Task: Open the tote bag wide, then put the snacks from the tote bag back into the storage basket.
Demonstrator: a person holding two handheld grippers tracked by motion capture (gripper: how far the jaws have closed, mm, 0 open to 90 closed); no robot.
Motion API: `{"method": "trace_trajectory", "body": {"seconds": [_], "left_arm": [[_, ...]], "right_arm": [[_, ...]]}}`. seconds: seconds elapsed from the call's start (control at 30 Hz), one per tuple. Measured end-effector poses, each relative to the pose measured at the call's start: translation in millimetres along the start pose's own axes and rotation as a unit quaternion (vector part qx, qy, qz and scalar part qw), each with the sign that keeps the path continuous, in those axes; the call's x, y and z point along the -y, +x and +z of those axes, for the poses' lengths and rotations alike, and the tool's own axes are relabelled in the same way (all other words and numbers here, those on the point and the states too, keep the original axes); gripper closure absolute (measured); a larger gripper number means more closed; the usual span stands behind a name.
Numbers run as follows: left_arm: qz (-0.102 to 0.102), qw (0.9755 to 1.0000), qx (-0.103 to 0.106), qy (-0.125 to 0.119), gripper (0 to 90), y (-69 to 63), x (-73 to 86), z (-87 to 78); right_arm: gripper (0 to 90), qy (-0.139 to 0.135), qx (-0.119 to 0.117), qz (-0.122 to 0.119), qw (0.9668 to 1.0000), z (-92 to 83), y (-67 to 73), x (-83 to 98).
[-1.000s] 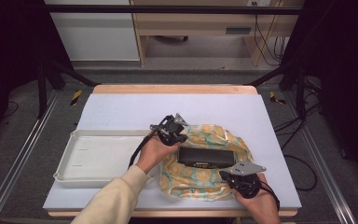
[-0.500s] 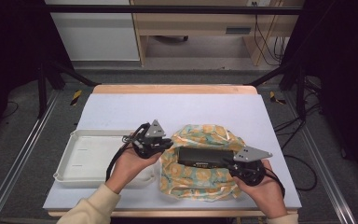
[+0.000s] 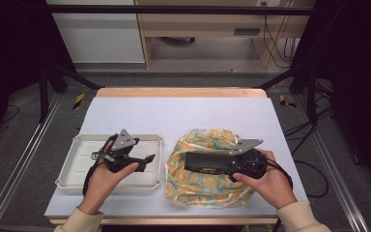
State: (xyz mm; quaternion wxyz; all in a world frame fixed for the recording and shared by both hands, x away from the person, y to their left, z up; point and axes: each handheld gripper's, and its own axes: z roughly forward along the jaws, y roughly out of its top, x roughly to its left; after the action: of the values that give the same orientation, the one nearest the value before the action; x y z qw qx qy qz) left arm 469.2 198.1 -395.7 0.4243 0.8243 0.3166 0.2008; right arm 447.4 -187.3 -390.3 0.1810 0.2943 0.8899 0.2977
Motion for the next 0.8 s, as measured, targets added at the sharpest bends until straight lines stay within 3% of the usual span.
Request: {"method": "trace_trajectory", "body": {"seconds": [0.03, 0.2, 0.27, 0.57, 0.7, 0.73, 0.8], "left_arm": [[-0.009, 0.9998, -0.008, -0.018, 15.1, 4.8, 3.9, -10.6], [0.007, 0.9993, -0.028, -0.022, 9.2, 6.0, 13.5, -21.8], [0.001, 0.9988, -0.040, -0.029, 8.9, 7.8, 20.8, -26.1], [-0.020, 0.9980, -0.045, -0.039, 8.9, 17.5, 32.4, -40.3], [-0.033, 0.9978, -0.042, -0.039, 8.9, 22.5, 39.7, -45.2], [-0.034, 0.9978, -0.042, -0.039, 9.0, 22.9, 41.2, -46.3], [-0.036, 0.9974, -0.047, -0.041, 9.4, 23.1, 42.9, -47.5]], "right_arm": [[31.2, 0.003, -0.002, -0.004, 1.0000, -0.4, -0.4, -0.7], [29.1, 0.017, -0.002, -0.033, 0.9993, -3.5, -2.4, -1.9], [29.2, 0.026, -0.004, -0.052, 0.9983, -2.8, -5.5, -1.3], [34.4, 0.061, -0.021, -0.074, 0.9951, -2.1, -12.2, -4.3], [35.3, 0.074, -0.039, -0.091, 0.9924, -0.4, -11.2, -5.9], [36.0, 0.080, -0.049, -0.106, 0.9899, 0.2, -8.2, -7.9], [36.0, 0.082, -0.050, -0.108, 0.9895, 0.5, -7.0, -8.3]]}}
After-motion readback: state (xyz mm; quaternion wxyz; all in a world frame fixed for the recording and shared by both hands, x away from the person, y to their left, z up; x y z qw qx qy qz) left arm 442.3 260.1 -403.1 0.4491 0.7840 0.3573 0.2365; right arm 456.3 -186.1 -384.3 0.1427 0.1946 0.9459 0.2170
